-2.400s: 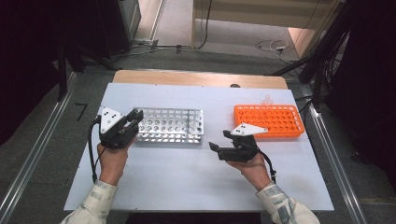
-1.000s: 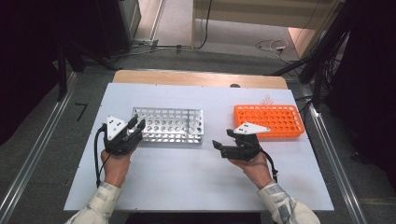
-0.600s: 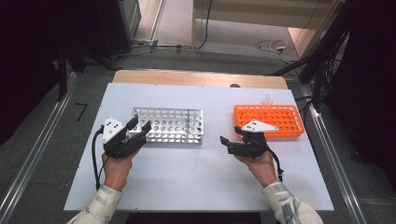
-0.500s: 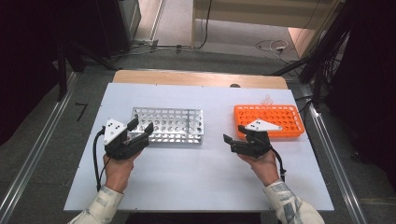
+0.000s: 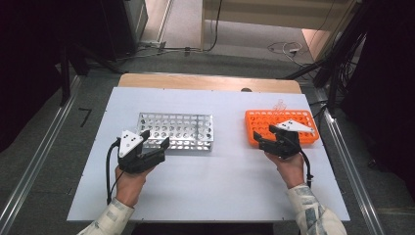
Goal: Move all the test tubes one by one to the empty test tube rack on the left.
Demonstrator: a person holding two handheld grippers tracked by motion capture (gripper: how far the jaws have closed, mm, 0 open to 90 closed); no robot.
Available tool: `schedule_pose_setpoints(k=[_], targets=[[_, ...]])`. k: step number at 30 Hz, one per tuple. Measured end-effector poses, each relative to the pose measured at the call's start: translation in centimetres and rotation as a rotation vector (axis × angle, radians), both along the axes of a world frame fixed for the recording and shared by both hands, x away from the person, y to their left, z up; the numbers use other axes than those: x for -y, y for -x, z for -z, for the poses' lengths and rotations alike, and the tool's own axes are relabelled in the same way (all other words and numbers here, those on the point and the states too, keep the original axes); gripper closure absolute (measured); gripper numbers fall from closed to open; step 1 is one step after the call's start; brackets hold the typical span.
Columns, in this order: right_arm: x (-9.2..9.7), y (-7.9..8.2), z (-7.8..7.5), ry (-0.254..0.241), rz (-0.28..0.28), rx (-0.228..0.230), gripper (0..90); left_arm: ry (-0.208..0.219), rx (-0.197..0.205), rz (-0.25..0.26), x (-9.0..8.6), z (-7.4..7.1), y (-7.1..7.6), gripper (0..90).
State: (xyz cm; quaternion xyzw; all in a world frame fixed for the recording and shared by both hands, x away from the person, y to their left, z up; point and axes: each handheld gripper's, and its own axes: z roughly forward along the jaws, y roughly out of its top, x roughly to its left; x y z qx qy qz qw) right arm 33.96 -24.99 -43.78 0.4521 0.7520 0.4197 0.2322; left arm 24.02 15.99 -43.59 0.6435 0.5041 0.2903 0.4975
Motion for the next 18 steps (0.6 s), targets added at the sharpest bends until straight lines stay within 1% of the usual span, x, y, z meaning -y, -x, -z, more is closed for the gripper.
schedule_pose_setpoints(k=[4,10,12,16,18], targets=[[0.9,-0.5,0.1,0.0,0.037,0.0,30.6,-0.004,-0.004,0.01,0.2,0.1,0.0,26.7],[1.7,-1.4,0.2,-0.001,0.077,0.004,32.4,-0.007,-0.009,0.018,0.5,0.2,0.0,26.3],[1.9,-1.9,0.3,0.008,0.093,0.009,32.9,-0.007,-0.011,0.02,0.5,0.2,0.0,26.3],[2.2,-2.9,0.7,0.013,0.125,0.01,36.5,-0.011,-0.009,0.02,0.5,0.3,0.1,26.3],[2.2,-3.4,0.8,0.011,0.136,0.01,39.7,-0.011,-0.012,0.019,0.6,0.3,0.1,26.3]])
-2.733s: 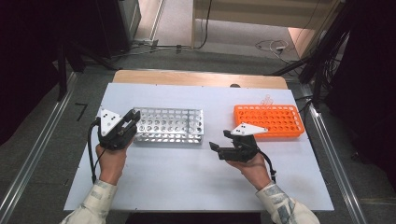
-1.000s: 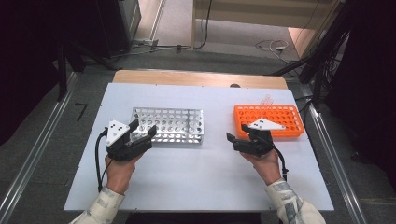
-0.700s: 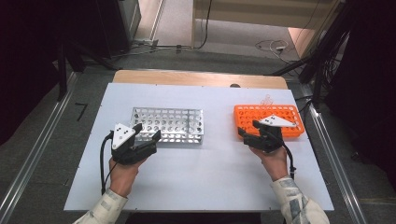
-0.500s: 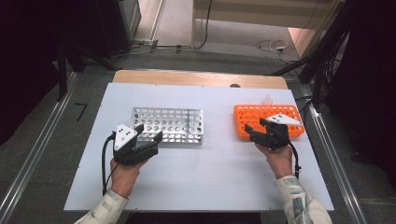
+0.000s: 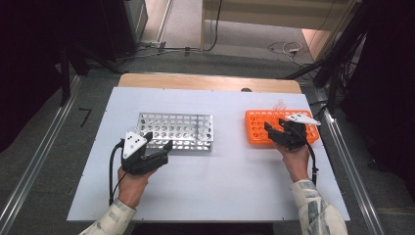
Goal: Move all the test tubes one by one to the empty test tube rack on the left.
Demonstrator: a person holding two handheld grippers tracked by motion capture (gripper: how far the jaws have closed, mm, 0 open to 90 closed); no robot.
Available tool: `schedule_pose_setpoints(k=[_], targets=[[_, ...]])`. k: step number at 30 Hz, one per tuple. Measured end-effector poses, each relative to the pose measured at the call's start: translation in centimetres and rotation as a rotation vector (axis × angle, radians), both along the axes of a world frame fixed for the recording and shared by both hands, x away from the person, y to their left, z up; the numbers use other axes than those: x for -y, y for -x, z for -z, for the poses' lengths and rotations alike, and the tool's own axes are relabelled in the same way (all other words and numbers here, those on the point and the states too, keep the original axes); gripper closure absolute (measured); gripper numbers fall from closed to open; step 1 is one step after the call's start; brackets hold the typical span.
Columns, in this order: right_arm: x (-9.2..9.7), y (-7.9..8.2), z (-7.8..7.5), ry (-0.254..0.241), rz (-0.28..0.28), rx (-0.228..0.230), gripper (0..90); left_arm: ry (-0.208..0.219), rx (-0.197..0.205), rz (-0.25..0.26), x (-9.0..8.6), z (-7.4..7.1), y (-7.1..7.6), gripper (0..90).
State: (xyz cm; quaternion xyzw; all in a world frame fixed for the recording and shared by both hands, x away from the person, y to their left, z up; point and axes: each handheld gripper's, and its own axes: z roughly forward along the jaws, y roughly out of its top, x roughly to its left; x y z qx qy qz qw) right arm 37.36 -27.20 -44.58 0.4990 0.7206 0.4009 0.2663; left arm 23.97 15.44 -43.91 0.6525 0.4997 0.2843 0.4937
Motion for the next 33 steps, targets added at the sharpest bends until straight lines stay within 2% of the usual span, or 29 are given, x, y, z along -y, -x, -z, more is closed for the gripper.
schedule_pose_setpoints(k=[3,8,19,27,33], targets=[[0.0,-0.7,0.3,0.007,0.016,0.013,44.8,-0.006,-0.004,0.001,0.0,0.1,0.0,26.3],[0.1,-1.5,0.9,0.022,0.037,0.002,51.9,-0.002,-0.006,0.005,0.1,0.2,0.0,26.4],[-0.6,-3.2,1.4,0.068,0.082,0.004,59.7,-0.002,-0.01,0.013,0.3,0.3,0.0,26.5],[-0.8,-4.2,1.5,0.075,0.096,-0.007,64.7,-0.001,-0.015,0.013,0.3,0.4,-0.1,26.7],[-0.8,-4.8,1.6,0.078,0.116,-0.011,72.3,0.001,-0.012,0.014,0.3,0.3,-0.1,26.7]])
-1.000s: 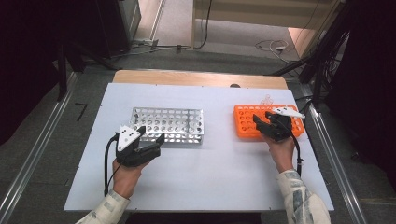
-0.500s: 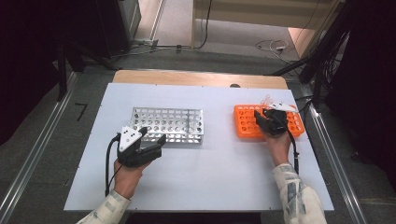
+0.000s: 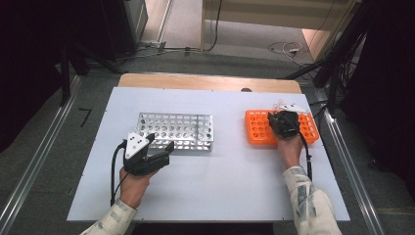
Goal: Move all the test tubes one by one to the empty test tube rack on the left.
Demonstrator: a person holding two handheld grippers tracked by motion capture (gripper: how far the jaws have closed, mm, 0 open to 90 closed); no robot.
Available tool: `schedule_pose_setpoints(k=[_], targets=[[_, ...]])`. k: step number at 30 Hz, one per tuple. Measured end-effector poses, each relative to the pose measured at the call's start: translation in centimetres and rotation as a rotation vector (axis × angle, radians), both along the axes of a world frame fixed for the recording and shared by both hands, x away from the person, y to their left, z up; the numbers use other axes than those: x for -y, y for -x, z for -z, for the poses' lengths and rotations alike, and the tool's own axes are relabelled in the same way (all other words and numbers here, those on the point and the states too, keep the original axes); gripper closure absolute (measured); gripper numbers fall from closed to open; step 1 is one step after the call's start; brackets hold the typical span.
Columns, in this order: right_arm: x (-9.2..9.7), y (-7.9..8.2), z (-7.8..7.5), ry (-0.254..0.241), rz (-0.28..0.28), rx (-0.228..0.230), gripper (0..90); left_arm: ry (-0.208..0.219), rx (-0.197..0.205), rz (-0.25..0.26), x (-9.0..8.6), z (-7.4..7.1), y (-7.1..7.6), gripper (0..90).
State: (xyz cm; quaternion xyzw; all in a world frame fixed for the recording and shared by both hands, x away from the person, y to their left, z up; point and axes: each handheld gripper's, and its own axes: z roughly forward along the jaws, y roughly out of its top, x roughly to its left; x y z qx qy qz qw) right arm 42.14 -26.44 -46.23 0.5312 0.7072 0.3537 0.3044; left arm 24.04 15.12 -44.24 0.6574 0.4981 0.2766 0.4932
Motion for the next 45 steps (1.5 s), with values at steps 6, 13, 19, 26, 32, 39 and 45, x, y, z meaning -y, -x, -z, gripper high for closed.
schedule_pose_setpoints(k=[6,13,19,26,32,39,45], targets=[[0.0,0.1,-0.2,-0.004,-0.002,0.008,73.2,-0.005,-0.003,0.004,0.2,0.1,0.0,26.8],[-0.1,0.8,-1.1,0.003,-0.002,0.049,73.5,-0.004,-0.003,0.002,0.1,0.1,0.0,26.6],[-0.3,1.5,-2.3,0.004,-0.012,0.089,73.7,-0.007,-0.009,0.005,0.2,0.1,-0.1,23.9],[-0.6,2.5,-3.4,-0.015,-0.042,0.107,73.7,-0.014,-0.018,-0.003,0.2,0.1,-0.2,19.3],[-0.7,3.6,-4.4,-0.041,-0.088,0.104,73.8,-0.018,-0.022,-0.012,0.1,0.1,-0.2,18.0],[-0.8,4.7,-5.3,-0.072,-0.14,0.096,73.8,-0.023,-0.024,-0.01,0.0,0.1,-0.1,18.1],[-1.3,5.4,-5.5,-0.077,-0.181,0.091,73.8,-0.022,-0.022,-0.009,0.1,0.1,-0.1,18.1]])
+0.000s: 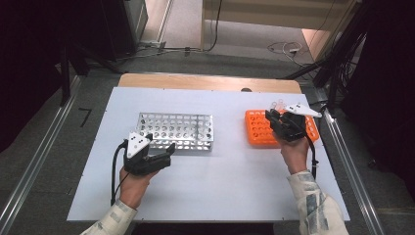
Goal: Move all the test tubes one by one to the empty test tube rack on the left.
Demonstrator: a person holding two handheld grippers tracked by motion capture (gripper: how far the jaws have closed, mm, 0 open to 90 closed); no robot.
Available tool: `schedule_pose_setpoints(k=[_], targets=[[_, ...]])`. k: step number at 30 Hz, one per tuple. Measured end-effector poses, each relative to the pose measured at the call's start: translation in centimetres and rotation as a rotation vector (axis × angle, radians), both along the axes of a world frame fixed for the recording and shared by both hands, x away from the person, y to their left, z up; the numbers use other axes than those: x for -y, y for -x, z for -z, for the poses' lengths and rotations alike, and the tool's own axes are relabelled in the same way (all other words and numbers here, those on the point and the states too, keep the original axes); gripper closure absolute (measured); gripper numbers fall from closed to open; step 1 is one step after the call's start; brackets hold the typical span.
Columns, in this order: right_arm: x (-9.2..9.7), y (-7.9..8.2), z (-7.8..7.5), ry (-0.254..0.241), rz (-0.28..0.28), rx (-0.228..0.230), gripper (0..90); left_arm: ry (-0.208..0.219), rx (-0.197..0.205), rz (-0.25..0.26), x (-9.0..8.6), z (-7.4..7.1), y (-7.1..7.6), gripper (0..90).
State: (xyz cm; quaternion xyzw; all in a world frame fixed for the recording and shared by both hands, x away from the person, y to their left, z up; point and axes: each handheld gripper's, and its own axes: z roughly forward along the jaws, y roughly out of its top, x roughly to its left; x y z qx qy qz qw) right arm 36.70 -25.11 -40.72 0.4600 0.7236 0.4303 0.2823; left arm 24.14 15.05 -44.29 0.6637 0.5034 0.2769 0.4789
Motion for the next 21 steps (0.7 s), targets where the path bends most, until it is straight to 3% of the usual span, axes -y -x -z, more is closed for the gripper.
schedule_pose_setpoints(k=[21], targets=[[-4.4,3.3,0.9,0.029,-0.183,-0.038,73.8,0.0,0.003,0.002,-0.2,-0.1,0.1,18.0]])
